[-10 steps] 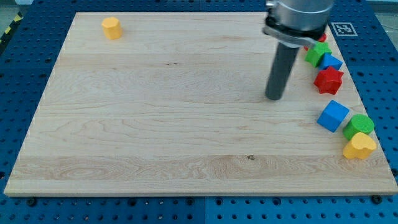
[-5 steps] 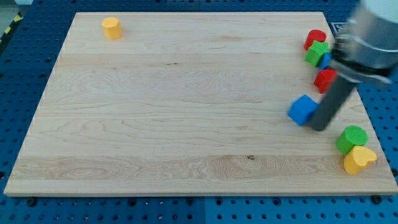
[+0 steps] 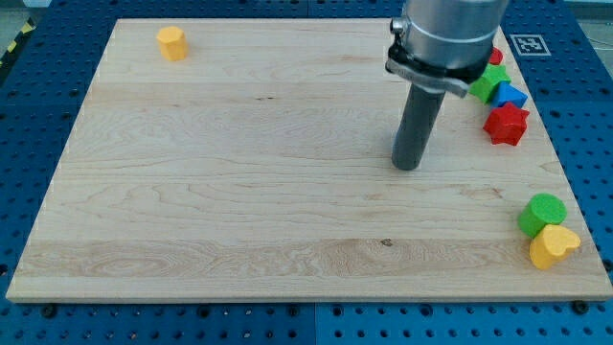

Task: Slide the blue cube towards the top center of the board

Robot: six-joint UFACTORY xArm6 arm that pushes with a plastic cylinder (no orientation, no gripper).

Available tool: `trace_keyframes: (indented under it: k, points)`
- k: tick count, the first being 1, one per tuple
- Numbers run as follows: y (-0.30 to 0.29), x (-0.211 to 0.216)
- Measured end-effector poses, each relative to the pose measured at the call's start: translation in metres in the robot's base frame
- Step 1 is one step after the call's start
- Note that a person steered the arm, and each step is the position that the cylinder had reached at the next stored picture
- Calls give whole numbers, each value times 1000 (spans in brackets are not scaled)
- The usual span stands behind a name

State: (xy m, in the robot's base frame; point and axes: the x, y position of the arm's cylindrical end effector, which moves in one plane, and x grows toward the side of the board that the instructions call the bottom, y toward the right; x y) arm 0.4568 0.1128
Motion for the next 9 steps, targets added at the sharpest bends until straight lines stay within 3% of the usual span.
trace_keyframes:
  k: [1,3,5,7,9]
  points:
    - [-4,-45]
    - [33,-8]
    - [45,-58]
    - [-54,-119]
    - [-64,-72]
